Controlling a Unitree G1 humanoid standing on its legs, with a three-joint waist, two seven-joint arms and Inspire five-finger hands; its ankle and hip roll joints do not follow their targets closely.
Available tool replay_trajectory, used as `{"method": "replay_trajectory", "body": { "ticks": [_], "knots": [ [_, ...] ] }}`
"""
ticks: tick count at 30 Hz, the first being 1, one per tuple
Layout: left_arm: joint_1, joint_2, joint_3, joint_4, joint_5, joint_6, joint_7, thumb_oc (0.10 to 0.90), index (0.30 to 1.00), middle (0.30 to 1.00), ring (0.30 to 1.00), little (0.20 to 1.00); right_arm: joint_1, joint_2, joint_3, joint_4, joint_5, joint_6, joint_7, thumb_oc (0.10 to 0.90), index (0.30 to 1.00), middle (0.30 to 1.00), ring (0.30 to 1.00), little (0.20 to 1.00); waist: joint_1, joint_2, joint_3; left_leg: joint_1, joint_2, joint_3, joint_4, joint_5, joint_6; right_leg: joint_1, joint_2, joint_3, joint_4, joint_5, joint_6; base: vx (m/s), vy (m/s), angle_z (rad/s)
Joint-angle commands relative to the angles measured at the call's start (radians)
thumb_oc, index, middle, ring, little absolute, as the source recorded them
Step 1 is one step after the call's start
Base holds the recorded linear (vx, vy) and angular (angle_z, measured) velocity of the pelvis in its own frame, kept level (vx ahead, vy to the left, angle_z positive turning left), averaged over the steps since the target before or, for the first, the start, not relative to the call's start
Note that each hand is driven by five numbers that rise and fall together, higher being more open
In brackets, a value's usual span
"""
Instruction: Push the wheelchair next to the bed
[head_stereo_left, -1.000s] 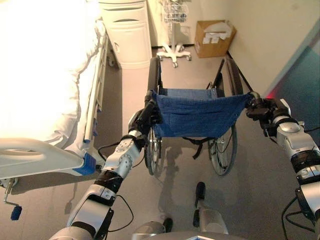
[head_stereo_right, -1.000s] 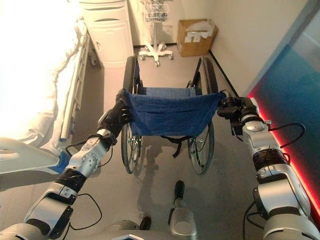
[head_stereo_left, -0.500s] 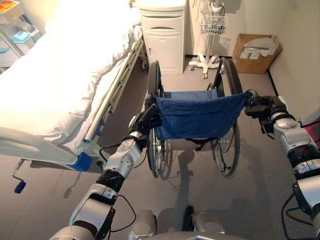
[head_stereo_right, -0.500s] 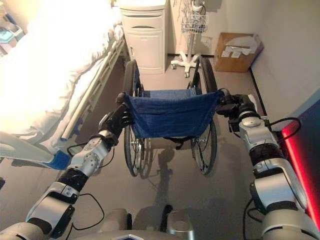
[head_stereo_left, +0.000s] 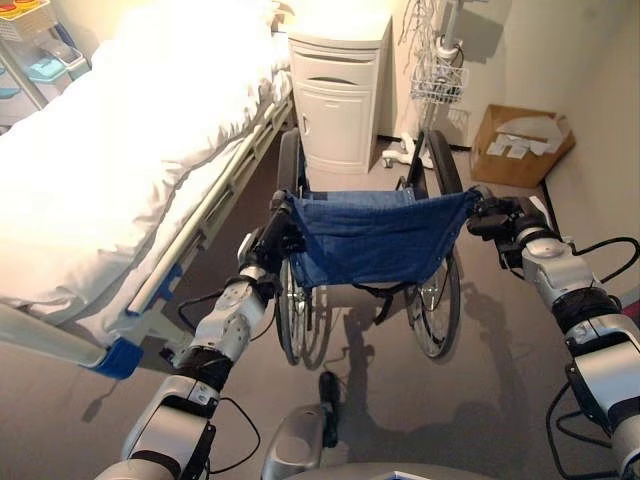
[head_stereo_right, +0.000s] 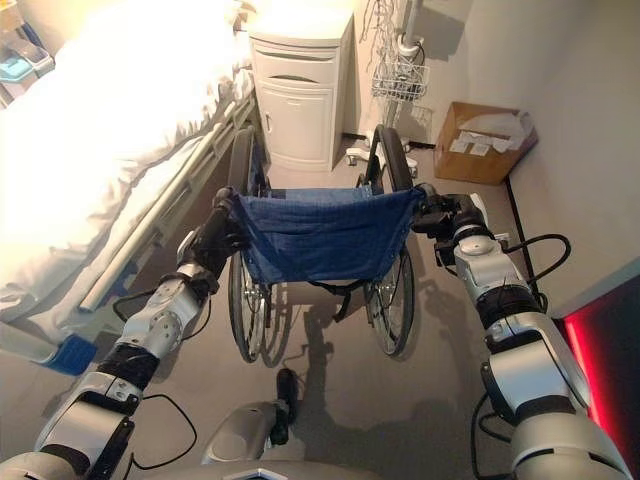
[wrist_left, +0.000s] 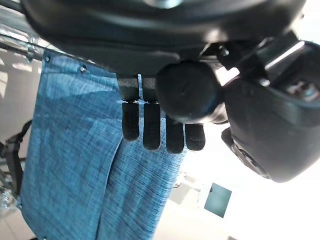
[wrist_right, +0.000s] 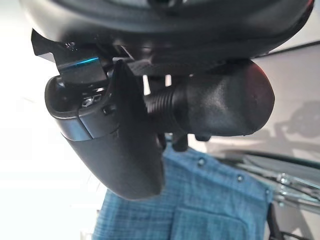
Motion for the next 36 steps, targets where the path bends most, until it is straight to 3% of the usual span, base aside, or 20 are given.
{"method": "replay_trajectory", "body": {
  "ticks": [1,2,3,5,7,8,10,12,13,15,16,21,25,30,33,36],
  "knots": [
    [-0.071,-0.043,-0.022,-0.019,0.017,-0.068,0.029,0.400,0.300,0.300,0.300,0.300,-0.027,0.071,0.018,-0.170,0.006,-0.166,0.133,0.400,0.300,0.300,0.300,0.300,0.058,-0.030,-0.066,0.016,-0.015,-0.086,0.007,-0.041,-0.031,-0.066,-0.282,0.015,0.471,0.236,0.175,0.31,0.095,0.09],
    [-0.064,-0.045,-0.022,-0.021,0.020,-0.069,0.025,0.400,0.300,0.300,0.300,0.300,-0.017,0.069,0.014,-0.183,0.006,-0.163,0.132,0.400,0.300,0.300,0.300,0.300,0.058,-0.027,-0.067,0.025,-0.021,-0.099,0.002,-0.041,-0.027,-0.079,-0.290,0.024,0.522,0.258,0.178,0.34,0.101,0.14],
    [-0.040,-0.051,-0.021,-0.031,0.025,-0.072,0.021,0.400,0.300,0.300,0.300,0.300,-0.001,0.065,0.005,-0.209,0.010,-0.155,0.126,0.400,0.300,0.300,0.300,0.300,0.048,-0.014,-0.062,0.067,-0.027,-0.131,-0.009,-0.051,-0.020,-0.147,-0.316,0.046,0.650,0.317,0.180,0.34,0.058,0.29],
    [-0.030,-0.066,-0.026,-0.031,0.040,-0.074,0.017,0.400,0.300,0.300,0.300,0.300,-0.016,0.071,-0.003,-0.192,0.004,-0.161,0.134,0.400,0.300,0.300,0.300,0.300,0.043,-0.001,-0.056,0.112,-0.030,-0.155,-0.023,-0.064,-0.012,-0.203,-0.359,0.037,0.640,0.320,0.168,0.32,-0.052,0.33],
    [-0.039,-0.067,-0.029,-0.022,0.047,-0.075,0.003,0.400,0.300,0.300,0.300,0.300,-0.045,0.074,-0.002,-0.162,0.003,-0.166,0.143,0.400,0.300,0.300,0.300,0.300,0.038,0.001,-0.052,0.132,-0.027,-0.167,-0.028,-0.068,-0.015,-0.215,-0.353,0.031,0.554,0.299,0.164,0.21,-0.203,0.13],
    [-0.050,-0.063,-0.035,-0.019,0.045,-0.073,-0.009,0.400,0.300,0.300,0.300,0.300,-0.063,0.069,-0.005,-0.144,0.009,-0.172,0.147,0.400,0.300,0.300,0.300,0.300,0.029,0.001,-0.050,0.154,-0.024,-0.188,-0.030,-0.075,-0.026,-0.245,-0.350,0.036,0.421,0.295,0.160,0.19,-0.269,0.32],
    [-0.052,-0.062,-0.047,-0.020,0.047,-0.079,-0.019,0.400,0.300,0.300,0.300,0.300,-0.064,0.063,-0.009,-0.145,0.020,-0.177,0.142,0.400,0.300,0.300,0.300,0.300,0.011,0.001,-0.044,0.180,-0.018,-0.222,-0.031,-0.085,-0.039,-0.273,-0.348,0.059,0.291,0.299,0.160,0.13,-0.253,0.62],
    [-0.053,-0.063,-0.071,-0.026,0.050,-0.102,-0.021,0.400,0.300,0.300,0.300,0.300,-0.051,0.048,-0.009,-0.162,0.031,-0.190,0.123,0.400,0.300,0.300,0.300,0.300,-0.027,-0.004,-0.037,0.198,-0.015,-0.274,-0.030,-0.108,-0.047,-0.329,-0.330,0.150,0.120,0.338,0.171,0.14,-0.311,0.53],
    [-0.056,-0.065,-0.087,-0.026,0.054,-0.113,-0.022,0.400,0.300,0.300,0.300,0.300,-0.029,0.036,-0.013,-0.187,0.038,-0.196,0.107,0.400,0.300,0.300,0.300,0.300,-0.060,-0.012,-0.031,0.211,-0.027,-0.317,-0.037,-0.131,-0.044,-0.378,-0.315,0.229,0.039,0.381,0.192,0.26,-0.392,0.69],
    [-0.066,-0.061,-0.096,-0.032,0.061,-0.108,-0.013,0.400,0.300,0.300,0.300,0.300,-0.011,0.037,-0.018,-0.223,0.048,-0.179,0.081,0.400,0.300,0.300,0.300,0.300,-0.098,-0.022,-0.022,0.245,-0.040,-0.356,-0.053,-0.171,-0.039,-0.448,-0.307,0.278,-0.044,0.465,0.220,0.29,-0.370,0.98],
    [-0.075,-0.055,-0.092,-0.034,0.067,-0.105,-0.003,0.400,0.300,0.300,0.300,0.300,-0.011,0.045,-0.022,-0.240,0.050,-0.161,0.067,0.400,0.300,0.300,0.300,0.300,-0.107,-0.021,-0.016,0.261,-0.037,-0.364,-0.059,-0.182,-0.038,-0.474,-0.303,0.276,-0.060,0.473,0.225,0.24,-0.347,0.83],
    [-0.105,-0.025,-0.057,-0.030,0.100,-0.086,-0.013,0.400,0.300,0.300,0.300,0.300,-0.037,0.074,-0.017,-0.242,0.039,-0.130,0.039,0.400,0.300,0.300,0.300,0.300,-0.108,-0.032,-0.014,0.266,-0.008,-0.357,-0.021,-0.208,-0.046,-0.435,-0.290,0.270,-0.031,0.433,0.216,0.13,-0.362,0.86],
    [-0.146,0.006,-0.034,0.010,0.083,-0.098,0.022,0.400,0.300,0.300,0.300,0.300,-0.031,0.078,0.001,-0.276,0.050,-0.090,0.030,0.400,0.300,0.300,0.300,0.300,-0.145,-0.043,-0.032,0.269,0.052,-0.283,0.117,-0.248,-0.097,-0.389,-0.273,0.240,0.025,0.352,0.173,0.14,-0.342,0.67],
    [-0.168,0.029,-0.016,0.027,0.099,-0.126,0.048,0.400,0.300,0.300,0.300,0.300,0.026,0.081,0.016,-0.343,0.043,-0.064,-0.006,0.400,0.300,0.300,0.300,0.300,-0.195,-0.042,-0.030,0.219,0.098,-0.191,0.328,-0.190,-0.125,-0.340,-0.237,0.221,0.027,0.309,0.113,0.14,-0.200,0.33],
    [-0.199,0.043,-0.006,0.064,0.114,-0.132,0.027,0.400,0.300,0.300,0.300,0.300,0.035,0.087,0.016,-0.343,0.028,-0.056,-0.007,0.400,0.300,0.300,0.300,0.300,-0.206,-0.027,-0.024,0.206,0.122,-0.140,0.278,-0.170,-0.137,-0.299,-0.224,0.191,0.022,0.281,0.106,0.11,-0.040,0.04],
    [-0.266,0.071,-0.024,0.130,0.076,-0.142,0.008,0.400,0.300,0.300,0.300,0.300,0.008,0.093,0.040,-0.335,0.030,-0.043,-0.027,0.400,0.300,0.300,0.300,0.300,-0.198,0.001,-0.022,0.205,0.098,-0.121,0.056,-0.138,-0.137,-0.244,-0.194,0.173,-0.001,0.255,0.112,0.13,0.052,0.09]
  ]
}}
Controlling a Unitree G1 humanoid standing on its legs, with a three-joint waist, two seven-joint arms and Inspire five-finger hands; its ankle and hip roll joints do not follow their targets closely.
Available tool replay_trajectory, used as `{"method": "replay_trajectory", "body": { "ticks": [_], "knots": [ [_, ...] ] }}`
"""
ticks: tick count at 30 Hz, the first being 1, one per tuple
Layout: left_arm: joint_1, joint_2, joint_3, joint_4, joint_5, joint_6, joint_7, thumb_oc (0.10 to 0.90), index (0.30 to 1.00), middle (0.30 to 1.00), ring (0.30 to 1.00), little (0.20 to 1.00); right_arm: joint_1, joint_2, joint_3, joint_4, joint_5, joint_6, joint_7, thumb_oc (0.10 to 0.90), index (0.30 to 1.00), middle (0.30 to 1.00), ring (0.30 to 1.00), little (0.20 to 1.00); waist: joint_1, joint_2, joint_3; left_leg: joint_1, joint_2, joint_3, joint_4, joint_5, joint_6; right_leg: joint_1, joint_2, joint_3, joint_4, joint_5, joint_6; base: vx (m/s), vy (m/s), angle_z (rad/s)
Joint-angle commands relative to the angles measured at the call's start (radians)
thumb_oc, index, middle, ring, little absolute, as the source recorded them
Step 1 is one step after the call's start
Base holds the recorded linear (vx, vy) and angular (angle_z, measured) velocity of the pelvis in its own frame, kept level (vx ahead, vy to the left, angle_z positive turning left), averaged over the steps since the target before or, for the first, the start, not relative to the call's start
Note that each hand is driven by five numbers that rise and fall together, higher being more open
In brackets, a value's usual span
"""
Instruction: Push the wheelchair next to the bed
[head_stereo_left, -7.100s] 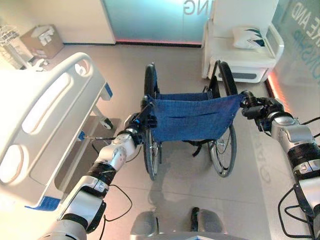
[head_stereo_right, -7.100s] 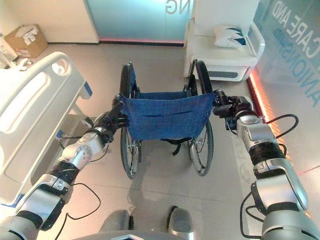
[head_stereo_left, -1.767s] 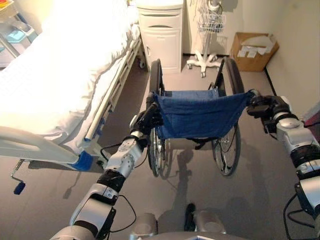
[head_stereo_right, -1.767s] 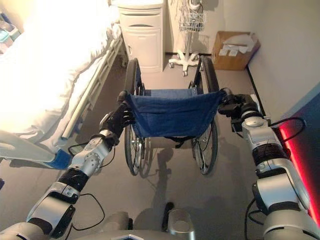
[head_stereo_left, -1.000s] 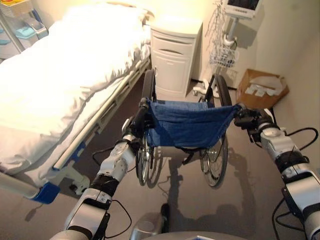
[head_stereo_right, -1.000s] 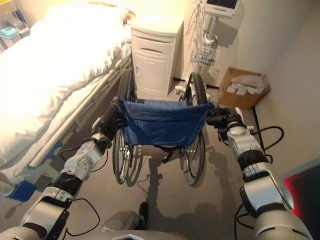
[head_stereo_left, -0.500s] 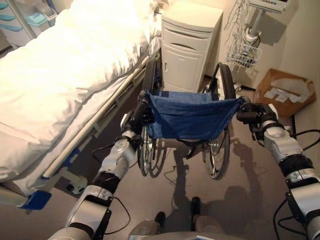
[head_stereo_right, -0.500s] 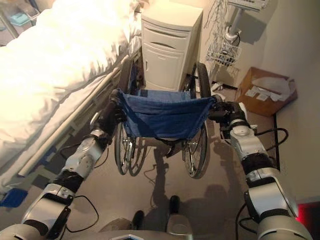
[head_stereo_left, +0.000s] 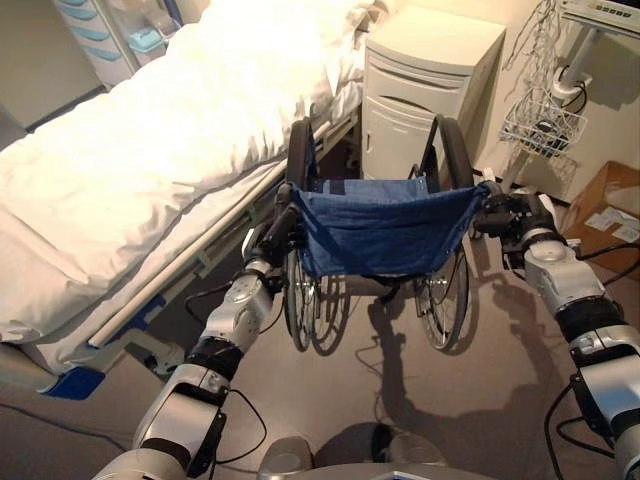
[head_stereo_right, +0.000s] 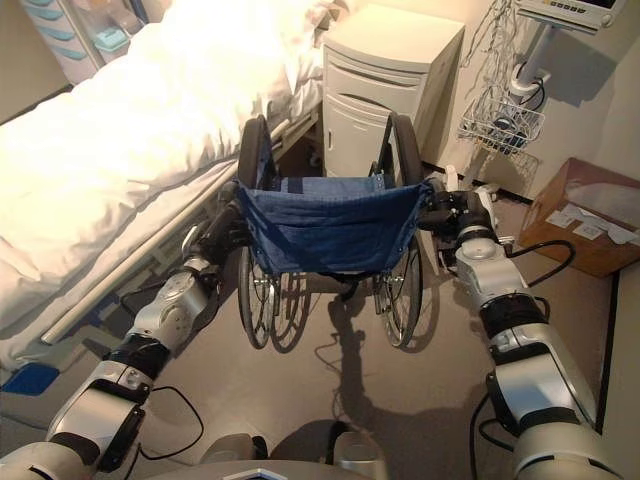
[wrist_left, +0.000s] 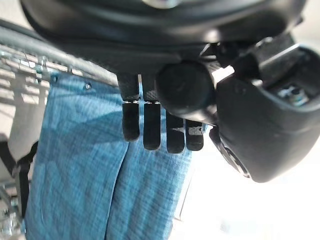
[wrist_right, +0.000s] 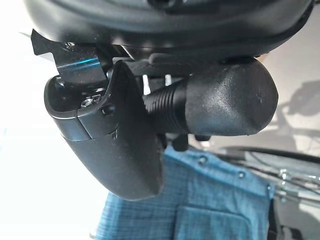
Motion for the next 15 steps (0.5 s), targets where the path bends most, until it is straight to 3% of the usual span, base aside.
{"method": "replay_trajectory", "body": {
  "ticks": [1,3,5,7,8,9,10,11,15],
  "knots": [
    [-0.197,0.085,-0.010,0.027,-0.003,-0.116,-0.023,0.400,0.300,0.300,0.300,0.300,-0.054,0.103,0.092,-0.172,0.035,-0.082,0.056,0.400,0.300,0.300,0.300,0.300,0.014,0.000,-0.071,-0.012,-0.045,0.049,-0.090,-0.004,0.026,-0.007,-0.011,0.053,0.007,0.016,0.082,0.11,0.056,0.21],
    [-0.201,0.075,-0.015,0.033,-0.014,-0.134,-0.028,0.400,0.300,0.300,0.300,0.300,-0.043,0.097,0.090,-0.173,0.036,-0.088,0.044,0.400,0.300,0.300,0.300,0.300,0.013,-0.004,-0.070,-0.028,-0.055,0.063,-0.084,-0.003,0.038,0.007,-0.011,0.050,-0.007,0.007,0.077,0.06,0.057,0.16],
    [-0.217,0.072,-0.020,0.033,-0.012,-0.135,-0.015,0.400,0.300,0.300,0.300,0.300,-0.038,0.088,0.086,-0.164,0.036,-0.105,0.057,0.400,0.300,0.300,0.300,0.300,0.015,0.004,-0.075,-0.007,-0.081,0.006,-0.134,0.003,0.042,-0.007,-0.004,0.053,-0.016,0.017,0.079,0.04,0.073,-0.04],
    [-0.232,0.080,-0.020,0.039,-0.011,-0.121,-0.018,0.400,0.300,0.300,0.300,0.300,-0.045,0.078,0.083,-0.153,0.042,-0.104,0.076,0.416,0.324,0.324,0.324,0.324,0.012,0.007,-0.080,0.012,-0.081,0.020,-0.159,0.006,0.043,-0.008,-0.001,0.044,-0.027,0.022,0.082,0.05,0.061,-0.10],
    [-0.243,0.084,-0.022,0.051,-0.008,-0.115,-0.014,0.400,0.300,0.300,0.300,0.300,-0.054,0.076,0.083,-0.143,0.051,-0.098,0.088,0.778,0.867,0.867,0.867,0.867,0.012,0.008,-0.085,0.028,-0.086,0.017,-0.180,0.005,0.045,-0.008,0.000,0.042,-0.034,0.024,0.083,0.08,0.070,-0.05],
    [-0.245,0.088,-0.023,0.056,-0.003,-0.112,-0.007,0.518,0.476,0.476,0.476,0.476,-0.057,0.074,0.085,-0.142,0.064,-0.088,0.097,0.800,0.900,0.900,0.900,0.900,0.011,0.008,-0.090,0.037,-0.090,0.013,-0.194,0.007,0.046,-0.008,0.001,0.042,-0.038,0.026,0.084,0.07,0.056,-0.01],
    [-0.246,0.089,-0.023,0.057,-0.002,-0.110,-0.004,0.580,0.571,0.571,0.571,0.571,-0.057,0.074,0.085,-0.143,0.066,-0.085,0.100,0.800,0.900,0.900,0.900,0.900,0.011,0.008,-0.091,0.040,-0.091,0.013,-0.199,0.008,0.046,-0.009,0.002,0.042,-0.039,0.026,0.085,0.06,0.060,0.03],
    [-0.245,0.098,-0.021,0.060,0.000,-0.107,0.005,0.800,0.900,0.900,0.900,0.900,-0.052,0.071,0.085,-0.146,0.071,-0.083,0.115,0.800,0.900,0.900,0.900,0.900,0.009,0.009,-0.094,0.050,-0.095,0.014,-0.219,0.011,0.049,-0.009,0.004,0.040,-0.041,0.026,0.085,0.04,0.049,0.03],
    [-0.238,0.125,-0.007,0.051,0.033,-0.114,0.037,0.800,0.900,0.900,0.900,0.900,-0.023,0.067,0.070,-0.201,0.105,-0.074,0.117,0.800,0.900,0.900,0.900,0.900,0.004,0.009,-0.096,0.066,-0.099,0.022,-0.254,0.017,0.057,-0.013,0.007,0.040,-0.047,0.029,0.088,0.02,0.061,0.02]
  ]
}}
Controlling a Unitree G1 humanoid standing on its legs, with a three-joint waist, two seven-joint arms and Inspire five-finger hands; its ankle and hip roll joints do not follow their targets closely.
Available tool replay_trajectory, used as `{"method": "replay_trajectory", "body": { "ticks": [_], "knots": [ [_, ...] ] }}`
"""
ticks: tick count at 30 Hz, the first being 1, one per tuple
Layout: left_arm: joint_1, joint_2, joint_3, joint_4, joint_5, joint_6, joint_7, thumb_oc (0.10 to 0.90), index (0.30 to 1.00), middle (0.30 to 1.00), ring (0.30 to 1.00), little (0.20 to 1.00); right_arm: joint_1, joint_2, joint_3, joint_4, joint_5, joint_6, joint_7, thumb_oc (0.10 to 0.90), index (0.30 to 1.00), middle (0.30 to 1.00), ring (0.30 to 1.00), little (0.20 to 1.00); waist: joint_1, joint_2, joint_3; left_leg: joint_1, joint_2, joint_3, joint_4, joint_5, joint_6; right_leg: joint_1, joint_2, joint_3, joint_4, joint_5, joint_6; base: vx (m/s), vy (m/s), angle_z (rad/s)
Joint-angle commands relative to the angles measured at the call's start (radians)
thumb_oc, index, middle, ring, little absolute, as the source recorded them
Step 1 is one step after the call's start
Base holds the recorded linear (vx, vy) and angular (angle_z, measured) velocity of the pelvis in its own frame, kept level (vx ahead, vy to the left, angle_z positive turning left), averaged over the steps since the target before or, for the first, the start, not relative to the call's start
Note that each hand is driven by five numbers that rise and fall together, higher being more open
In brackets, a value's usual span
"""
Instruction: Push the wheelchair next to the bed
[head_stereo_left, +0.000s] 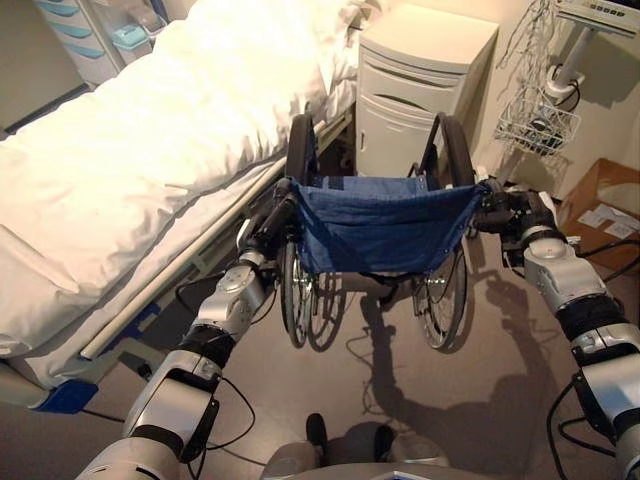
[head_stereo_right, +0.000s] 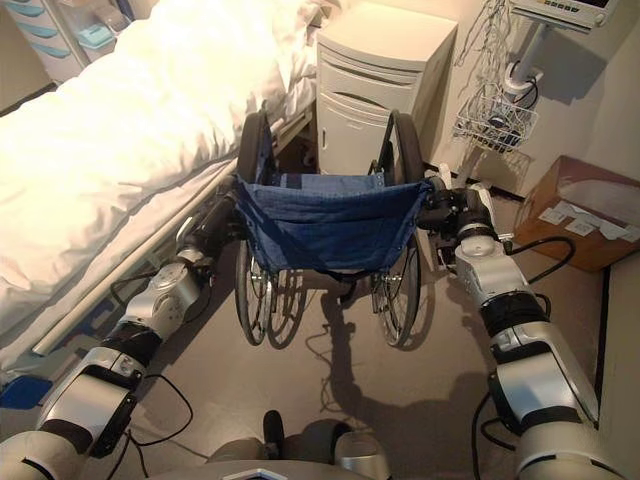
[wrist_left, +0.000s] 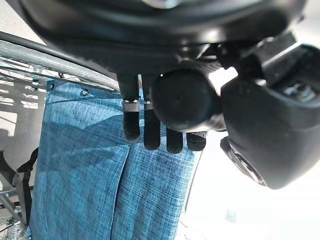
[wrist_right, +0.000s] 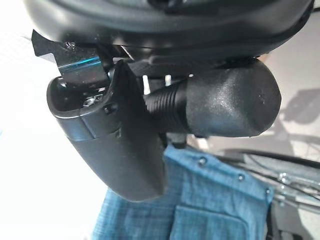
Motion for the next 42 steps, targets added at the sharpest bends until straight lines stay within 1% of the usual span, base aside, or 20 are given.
{"method": "replay_trajectory", "body": {
  "ticks": [1,4,7,8,9,11,12,14,15,17,19,20,22,26,28,33,35,36,39,42],
  "knots": [
    [-0.180,0.080,0.033,0.007,0.050,-0.113,0.060,0.800,0.900,0.900,0.900,0.900,-0.038,0.114,0.058,-0.147,0.095,-0.086,0.081,0.800,0.900,0.900,0.900,0.900,0.047,-0.022,-0.097,0.024,-0.033,0.008,0.052,-0.135,-0.063,-0.040,-0.018,0.041,0.008,0.024,0.037,0.00,0.049,-0.02],
    [-0.164,0.103,0.048,-0.024,0.126,-0.117,0.088,0.800,0.900,0.900,0.900,0.900,-0.001,0.103,0.022,-0.194,0.099,-0.103,0.074,0.800,0.900,0.900,0.900,0.900,0.045,-0.022,-0.095,0.033,-0.034,0.018,0.038,-0.137,-0.056,-0.040,-0.019,0.042,0.004,0.027,0.040,0.00,0.048,-0.04],
    [-0.130,0.136,0.072,-0.049,0.203,-0.122,0.113,0.800,0.900,0.900,0.900,0.900,0.053,0.077,-0.028,-0.267,0.033,-0.133,0.067,0.800,0.900,0.900,0.900,0.900,0.040,-0.020,-0.094,0.042,-0.033,0.031,0.024,-0.137,-0.051,-0.041,-0.018,0.040,0.005,0.026,0.044,-0.01,0.040,-0.01],
    [-0.127,0.137,0.074,-0.050,0.205,-0.122,0.115,0.800,0.900,0.900,0.900,0.900,0.056,0.076,-0.032,-0.272,0.031,-0.132,0.066,0.800,0.900,0.900,0.900,0.900,0.040,-0.020,-0.095,0.043,-0.033,0.032,0.023,-0.138,-0.050,-0.041,-0.018,0.040,0.005,0.026,0.045,-0.01,0.030,0.01],
    [-0.108,0.149,0.089,-0.065,0.235,-0.130,0.133,0.800,0.900,0.900,0.900,0.900,0.077,0.062,-0.051,-0.304,-0.013,-0.140,0.065,0.800,0.900,0.900,0.900,0.900,0.038,-0.020,-0.094,0.046,-0.033,0.036,0.020,-0.139,-0.048,-0.043,-0.019,0.044,0.006,0.027,0.047,0.00,0.000,0.00],
    [-0.058,0.164,0.133,-0.094,0.269,-0.176,0.186,0.800,0.900,0.900,0.900,0.900,0.128,0.022,-0.102,-0.363,-0.095,-0.160,0.050,0.800,0.900,0.900,0.900,0.900,0.035,-0.024,-0.093,0.054,-0.030,0.045,0.016,-0.142,-0.043,-0.042,-0.021,0.045,0.007,0.027,0.052,0.00,0.000,0.00],
    [-0.055,0.164,0.134,-0.095,0.269,-0.178,0.189,0.800,0.900,0.900,0.900,0.900,0.131,0.021,-0.104,-0.365,-0.096,-0.159,0.047,0.800,0.900,0.900,0.900,0.900,0.035,-0.024,-0.093,0.054,-0.030,0.046,0.016,-0.143,-0.043,-0.042,-0.021,0.045,0.006,0.027,0.052,0.00,0.000,0.00],
    [0.004,0.154,0.186,-0.135,0.278,-0.231,0.257,0.800,0.900,0.900,0.900,0.900,0.166,-0.014,-0.150,-0.384,-0.174,-0.179,0.014,0.800,0.900,0.900,0.900,0.900,0.038,-0.033,-0.094,0.062,-0.028,0.053,0.014,-0.147,-0.041,-0.036,-0.021,0.043,0.000,0.028,0.055,0.00,0.000,0.00],
    [0.006,0.153,0.186,-0.137,0.279,-0.231,0.259,0.800,0.900,0.900,0.900,0.900,0.168,-0.014,-0.150,-0.385,-0.175,-0.179,0.014,0.800,0.900,0.900,0.900,0.900,0.039,-0.032,-0.095,0.062,-0.028,0.053,0.014,-0.147,-0.041,-0.035,-0.021,0.044,-0.001,0.029,0.055,0.00,0.000,0.00],
    [0.066,0.126,0.228,-0.167,0.300,-0.273,0.333,0.800,0.900,0.900,0.900,0.900,0.195,-0.046,-0.198,-0.386,-0.189,-0.185,-0.033,0.800,0.900,0.900,0.900,0.900,0.044,-0.044,-0.096,0.068,-0.027,0.056,0.008,-0.151,-0.038,-0.030,-0.022,0.042,-0.012,0.034,0.060,0.01,-0.052,-0.03],
    [0.096,0.112,0.245,-0.182,0.326,-0.283,0.361,0.800,0.900,0.900,0.900,0.900,0.207,-0.056,-0.222,-0.389,-0.173,-0.180,-0.064,0.800,0.900,0.900,0.900,0.900,0.048,-0.050,-0.097,0.070,-0.026,0.057,0.006,-0.152,-0.038,-0.028,-0.021,0.040,-0.018,0.037,0.062,0.01,-0.053,-0.01],
    [0.130,0.102,0.264,-0.188,0.362,-0.292,0.381,0.800,0.900,0.900,0.900,0.900,0.220,-0.061,-0.254,-0.392,-0.138,-0.180,-0.084,0.800,0.900,0.900,0.900,0.900,0.051,-0.055,-0.097,0.072,-0.025,0.059,0.004,-0.153,-0.038,-0.026,-0.020,0.040,-0.021,0.038,0.063,0.01,-0.034,-0.01],
    [0.157,0.095,0.274,-0.193,0.386,-0.294,0.386,0.800,0.900,0.900,0.900,0.900,0.234,-0.061,-0.276,-0.397,-0.112,-0.182,-0.097,0.800,0.900,0.900,0.900,0.900,0.053,-0.057,-0.098,0.074,-0.025,0.059,0.003,-0.154,-0.037,-0.025,-0.018,0.042,-0.024,0.039,0.063,0.01,-0.022,-0.01],
    [0.233,0.077,0.292,-0.185,0.435,-0.327,0.362,0.800,0.900,0.900,0.900,0.900,0.286,-0.043,-0.340,-0.411,-0.069,-0.204,-0.127,0.800,0.900,0.900,0.900,0.900,0.057,-0.062,-0.100,0.080,-0.021,0.065,-0.004,-0.155,-0.035,-0.021,-0.015,0.044,-0.032,0.041,0.064,0.02,-0.037,-0.02],
    [0.275,0.080,0.298,-0.181,0.457,-0.333,0.322,0.800,0.900,0.900,0.900,0.900,0.316,-0.031,-0.377,-0.415,-0.051,-0.235,-0.166,0.800,0.900,0.900,0.900,0.900,0.060,-0.062,-0.099,0.083,-0.020,0.071,-0.006,-0.155,-0.034,-0.018,-0.012,0.043,-0.038,0.043,0.063,0.02,-0.017,-0.02],
    [0.308,0.108,0.294,-0.170,0.494,-0.363,0.284,0.800,0.900,0.900,0.900,0.900,0.338,-0.026,-0.418,-0.413,-0.034,-0.271,-0.215,0.800,0.900,0.900,0.900,0.900,0.061,-0.058,-0.099,0.085,-0.019,0.077,-0.006,-0.156,-0.036,-0.016,-0.010,0.044,-0.041,0.043,0.061,0.01,-0.006,-0.01],
    [0.316,0.123,0.291,-0.176,0.484,-0.370,0.264,0.800,0.900,0.900,0.900,0.900,0.344,-0.026,-0.424,-0.412,-0.029,-0.280,-0.225,0.800,0.900,0.900,0.900,0.900,0.063,-0.055,-0.097,0.086,-0.018,0.080,-0.004,-0.156,-0.037,-0.015,-0.011,0.040,-0.041,0.043,0.061,0.00,0.000,0.00],
    [0.319,0.128,0.292,-0.183,0.467,-0.361,0.244,0.800,0.900,0.900,0.900,0.900,0.349,-0.023,-0.426,-0.407,-0.031,-0.286,-0.228,0.800,0.900,0.900,0.900,0.900,0.064,-0.053,-0.097,0.086,-0.018,0.082,-0.002,-0.156,-0.038,-0.014,-0.012,0.037,-0.041,0.042,0.061,0.00,0.000,0.00],
    [0.341,0.117,0.302,-0.190,0.397,-0.350,0.223,0.800,0.900,0.900,0.900,0.900,0.357,-0.015,-0.429,-0.401,-0.038,-0.294,-0.239,0.800,0.900,0.900,0.900,0.900,0.069,-0.048,-0.096,0.086,-0.016,0.086,0.004,-0.158,-0.039,-0.012,-0.013,0.029,-0.038,0.038,0.059,0.00,0.000,0.00],
    [0.347,0.105,0.306,-0.166,0.382,-0.341,0.208,0.800,0.900,0.900,0.900,0.900,0.346,-0.018,-0.426,-0.391,-0.036,-0.296,-0.245,0.800,0.900,0.900,0.900,0.900,0.071,-0.046,-0.095,0.085,-0.015,0.085,0.009,-0.160,-0.039,-0.011,-0.014,0.026,-0.034,0.034,0.058,0.01,-0.003,-0.01]
  ]
}}
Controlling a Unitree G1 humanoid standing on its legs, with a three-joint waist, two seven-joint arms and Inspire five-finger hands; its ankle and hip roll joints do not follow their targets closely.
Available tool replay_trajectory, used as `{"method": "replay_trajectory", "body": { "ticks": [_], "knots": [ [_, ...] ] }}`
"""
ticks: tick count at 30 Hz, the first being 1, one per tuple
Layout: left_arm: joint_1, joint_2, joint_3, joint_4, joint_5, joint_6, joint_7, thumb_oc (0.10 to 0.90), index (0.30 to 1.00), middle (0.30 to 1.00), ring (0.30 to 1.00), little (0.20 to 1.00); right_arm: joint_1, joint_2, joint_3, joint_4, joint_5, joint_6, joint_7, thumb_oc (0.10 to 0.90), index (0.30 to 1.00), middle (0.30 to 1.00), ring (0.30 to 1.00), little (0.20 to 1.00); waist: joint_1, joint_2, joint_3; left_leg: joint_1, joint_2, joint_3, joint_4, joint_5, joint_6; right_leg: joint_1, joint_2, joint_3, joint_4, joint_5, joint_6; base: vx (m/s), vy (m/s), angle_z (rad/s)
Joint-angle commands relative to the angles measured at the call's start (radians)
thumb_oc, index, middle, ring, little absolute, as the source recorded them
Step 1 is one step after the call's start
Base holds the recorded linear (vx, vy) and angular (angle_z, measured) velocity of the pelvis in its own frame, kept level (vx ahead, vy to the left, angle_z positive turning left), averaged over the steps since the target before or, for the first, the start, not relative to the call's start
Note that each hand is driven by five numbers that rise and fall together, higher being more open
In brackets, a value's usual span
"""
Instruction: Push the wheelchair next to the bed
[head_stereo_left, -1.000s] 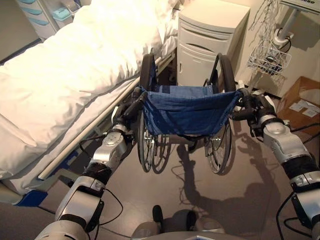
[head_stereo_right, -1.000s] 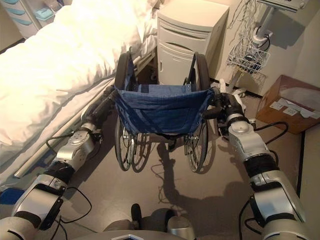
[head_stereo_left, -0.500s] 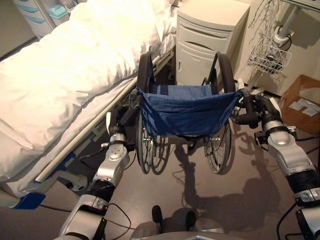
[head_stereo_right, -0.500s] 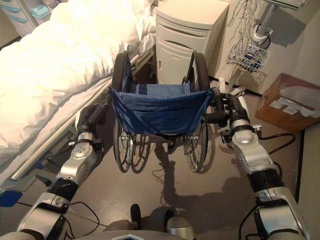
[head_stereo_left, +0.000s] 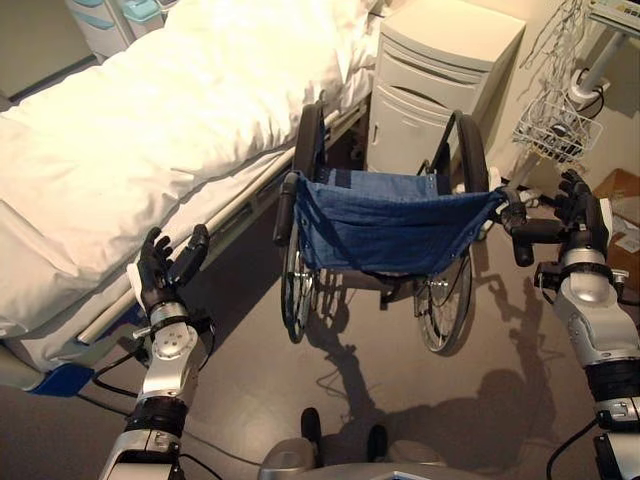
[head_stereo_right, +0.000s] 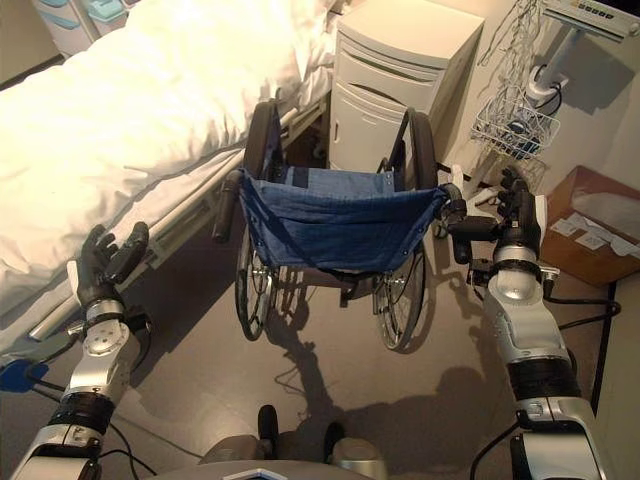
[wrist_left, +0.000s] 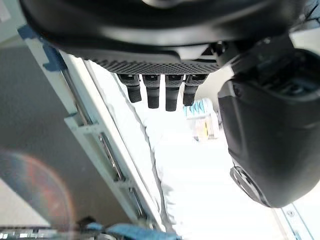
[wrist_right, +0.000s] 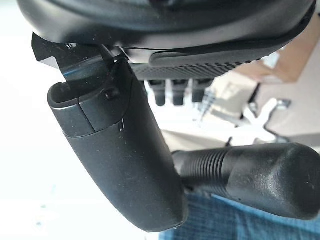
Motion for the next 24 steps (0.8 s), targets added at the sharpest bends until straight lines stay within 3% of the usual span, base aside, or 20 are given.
{"method": "replay_trajectory", "body": {
  "ticks": [1,5,8,10,11,12,13,15,18,21,24],
  "knots": [
    [-0.047,0.047,-0.014,0.002,-0.001,-0.104,-0.031,0.800,0.900,0.900,0.900,0.900,-0.053,-0.037,-0.066,-0.006,0.014,-0.141,-0.072,0.800,0.900,0.900,0.900,0.900,0.011,-0.010,-0.107,0.057,-0.014,0.056,0.042,-0.164,-0.043,-0.054,-0.022,0.006,0.050,0.001,0.056,0.01,-0.005,-0.03],
    [-0.015,0.033,-0.019,0.051,0.018,-0.079,-0.061,0.800,0.900,0.900,0.900,0.900,-0.050,-0.045,-0.083,-0.026,0.049,-0.164,-0.089,0.800,0.900,0.900,0.900,0.900,0.009,-0.006,-0.105,0.059,-0.012,0.057,0.043,-0.165,-0.042,-0.052,-0.021,0.007,0.052,-0.003,0.055,0.00,-0.001,-0.01],
    [0.024,0.008,-0.025,0.129,0.003,-0.042,-0.122,0.800,0.900,0.900,0.900,0.900,-0.043,-0.033,-0.112,-0.062,0.175,-0.235,-0.061,0.800,0.900,0.900,0.900,0.900,0.005,0.000,-0.104,0.058,-0.012,0.058,0.045,-0.167,-0.042,-0.054,-0.020,0.009,0.055,-0.007,0.053,0.00,0.008,-0.03],
    [0.057,-0.013,-0.036,0.208,-0.004,-0.029,-0.163,0.800,0.900,0.900,0.900,0.900,-0.035,0.001,-0.145,-0.100,0.383,-0.325,-0.007,0.800,0.900,0.900,0.900,0.900,-0.003,0.005,-0.102,0.058,-0.011,0.065,0.048,-0.170,-0.041,-0.056,-0.020,0.014,0.058,-0.011,0.052,0.00,0.000,0.00],
    [0.059,-0.013,-0.038,0.215,-0.006,-0.029,-0.167,0.800,0.900,0.900,0.900,0.900,-0.032,0.003,-0.149,-0.101,0.405,-0.332,0.004,0.800,0.900,0.900,0.900,0.900,-0.003,0.005,-0.102,0.058,-0.011,0.066,0.049,-0.171,-0.041,-0.056,-0.020,0.014,0.059,-0.012,0.052,0.00,0.000,0.00],
    [0.070,-0.021,-0.042,0.285,-0.010,-0.019,-0.203,0.800,0.900,0.900,0.900,0.900,-0.022,0.045,-0.177,-0.123,0.562,-0.392,0.051,0.800,0.900,0.900,0.900,0.900,-0.014,0.008,-0.101,0.060,-0.010,0.072,0.052,-0.174,-0.041,-0.057,-0.019,0.018,0.064,-0.016,0.052,0.00,0.000,0.00],
    [0.071,-0.022,-0.044,0.302,-0.003,-0.020,-0.210,0.800,0.900,0.900,0.900,0.900,-0.019,0.054,-0.185,-0.126,0.611,-0.412,0.060,0.800,0.900,0.900,0.900,0.900,-0.017,0.009,-0.103,0.059,-0.009,0.074,0.053,-0.175,-0.041,-0.059,-0.019,0.020,0.065,-0.017,0.052,0.03,0.036,-0.02],
    [0.087,-0.048,-0.069,0.402,-0.001,0.004,-0.248,0.800,0.900,0.900,0.900,0.900,-0.001,0.134,-0.245,-0.162,0.859,-0.479,0.160,0.800,0.900,0.900,0.900,0.900,-0.032,0.014,-0.108,0.058,-0.009,0.081,0.053,-0.179,-0.041,-0.065,-0.018,0.028,0.070,-0.022,0.055,0.03,0.028,-0.04],
    [0.103,-0.076,-0.098,0.494,0.038,0.026,-0.282,0.800,0.900,0.900,0.900,0.900,0.012,0.197,-0.301,-0.174,0.998,-0.535,0.190,0.800,0.900,0.900,0.900,0.900,-0.043,0.016,-0.112,0.057,-0.008,0.087,0.054,-0.184,-0.038,-0.072,-0.019,0.033,0.076,-0.025,0.058,0.02,0.017,-0.05],
    [0.133,-0.096,-0.126,0.565,0.058,0.041,-0.311,0.800,0.900,0.900,0.900,0.900,0.045,0.230,-0.348,-0.141,1.007,-0.583,0.152,0.800,0.900,0.900,0.900,0.900,-0.048,0.017,-0.115,0.055,-0.009,0.095,0.058,-0.188,-0.037,-0.081,-0.020,0.038,0.084,-0.027,0.063,0.00,0.003,-0.01],
    [0.164,-0.119,-0.145,0.593,0.062,0.061,-0.322,0.800,0.900,0.900,0.900,0.900,0.109,0.250,-0.357,-0.058,0.849,-0.605,0.067,0.800,0.900,0.900,0.900,0.900,-0.052,0.019,-0.111,0.053,-0.011,0.099,0.059,-0.188,-0.034,-0.089,-0.020,0.045,0.088,-0.027,0.065,0.00,0.009,-0.15]
  ]
}}
